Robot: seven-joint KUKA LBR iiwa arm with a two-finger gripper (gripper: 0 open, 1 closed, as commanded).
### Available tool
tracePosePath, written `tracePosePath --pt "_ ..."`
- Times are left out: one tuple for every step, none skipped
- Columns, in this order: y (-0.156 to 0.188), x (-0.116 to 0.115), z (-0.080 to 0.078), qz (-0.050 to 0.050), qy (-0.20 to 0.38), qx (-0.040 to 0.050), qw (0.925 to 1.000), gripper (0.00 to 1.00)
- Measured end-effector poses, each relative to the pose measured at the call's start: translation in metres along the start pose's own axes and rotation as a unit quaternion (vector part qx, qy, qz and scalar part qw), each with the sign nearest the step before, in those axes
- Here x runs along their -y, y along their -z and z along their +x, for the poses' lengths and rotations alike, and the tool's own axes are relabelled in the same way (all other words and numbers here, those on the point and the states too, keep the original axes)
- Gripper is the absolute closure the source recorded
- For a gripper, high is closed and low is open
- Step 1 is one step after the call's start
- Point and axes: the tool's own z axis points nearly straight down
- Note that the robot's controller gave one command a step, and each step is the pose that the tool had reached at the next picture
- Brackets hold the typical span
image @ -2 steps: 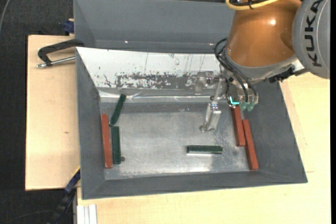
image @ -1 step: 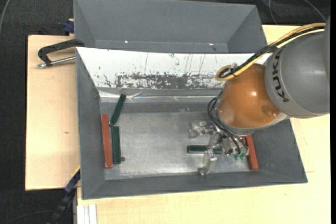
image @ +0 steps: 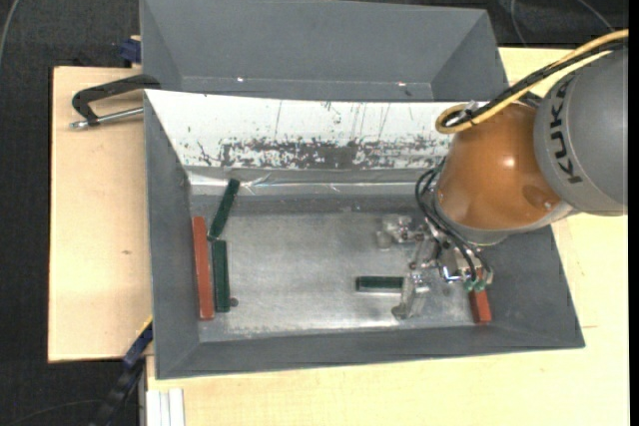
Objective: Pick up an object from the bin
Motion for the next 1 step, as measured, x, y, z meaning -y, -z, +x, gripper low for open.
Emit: tracePosePath --pt "-0.0015 0.0045 0.0031 0.0 -0.064 -0.0028 0.9979 0.0"
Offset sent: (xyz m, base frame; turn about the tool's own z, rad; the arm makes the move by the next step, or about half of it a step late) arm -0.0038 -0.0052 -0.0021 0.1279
